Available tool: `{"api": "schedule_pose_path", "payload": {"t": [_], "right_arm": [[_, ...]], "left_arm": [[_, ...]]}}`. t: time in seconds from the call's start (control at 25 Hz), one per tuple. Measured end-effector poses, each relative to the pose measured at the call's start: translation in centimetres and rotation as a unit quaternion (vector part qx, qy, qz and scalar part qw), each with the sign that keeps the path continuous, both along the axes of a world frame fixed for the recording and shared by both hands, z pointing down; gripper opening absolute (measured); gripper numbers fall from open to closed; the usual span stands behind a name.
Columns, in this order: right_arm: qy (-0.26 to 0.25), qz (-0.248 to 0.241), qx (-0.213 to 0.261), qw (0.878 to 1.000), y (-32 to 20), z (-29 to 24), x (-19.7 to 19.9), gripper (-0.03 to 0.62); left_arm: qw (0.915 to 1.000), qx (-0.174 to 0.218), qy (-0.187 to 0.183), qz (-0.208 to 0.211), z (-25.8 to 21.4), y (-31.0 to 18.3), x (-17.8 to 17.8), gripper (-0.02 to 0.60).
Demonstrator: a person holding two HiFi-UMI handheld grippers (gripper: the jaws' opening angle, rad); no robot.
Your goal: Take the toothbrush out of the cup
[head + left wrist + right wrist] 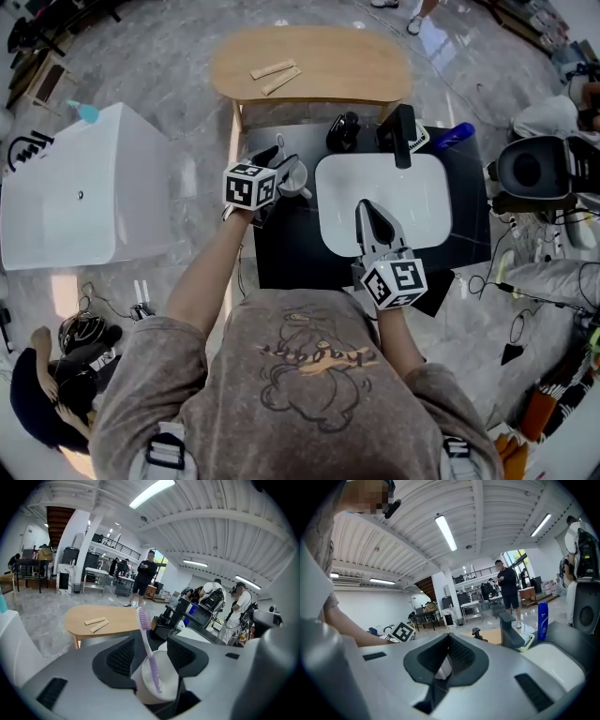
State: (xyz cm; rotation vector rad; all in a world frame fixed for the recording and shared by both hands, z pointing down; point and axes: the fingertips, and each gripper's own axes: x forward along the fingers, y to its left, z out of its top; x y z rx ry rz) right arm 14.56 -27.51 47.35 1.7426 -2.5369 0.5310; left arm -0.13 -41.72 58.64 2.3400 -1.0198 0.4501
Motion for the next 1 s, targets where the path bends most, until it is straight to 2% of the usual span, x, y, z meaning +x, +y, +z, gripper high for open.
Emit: {"api": "schedule_pose_path", "payload": {"t": [0.36,0.64,1.0], "right_arm": [[0.003,0.007,-0.008,1.0,0.2,0.5,0.4,0.003],[0.005,0.011,-0.009,1.0,0.3,0.3,0.4,0.003],[0.006,0.013,-0.008,1.0,0.9,0.2,0.4,0.003]], "left_arm": [[0.9999,-0.01,-0.009,0.009,0.8,-0.2,0.6,0.169],[0.9999,-0.008,-0.01,0.003,0.4,-0.4,0.6,0.068],[0.9997,-0.013,0.009,-0.02,-0.4,-0.3,0.0,0.035]]}}
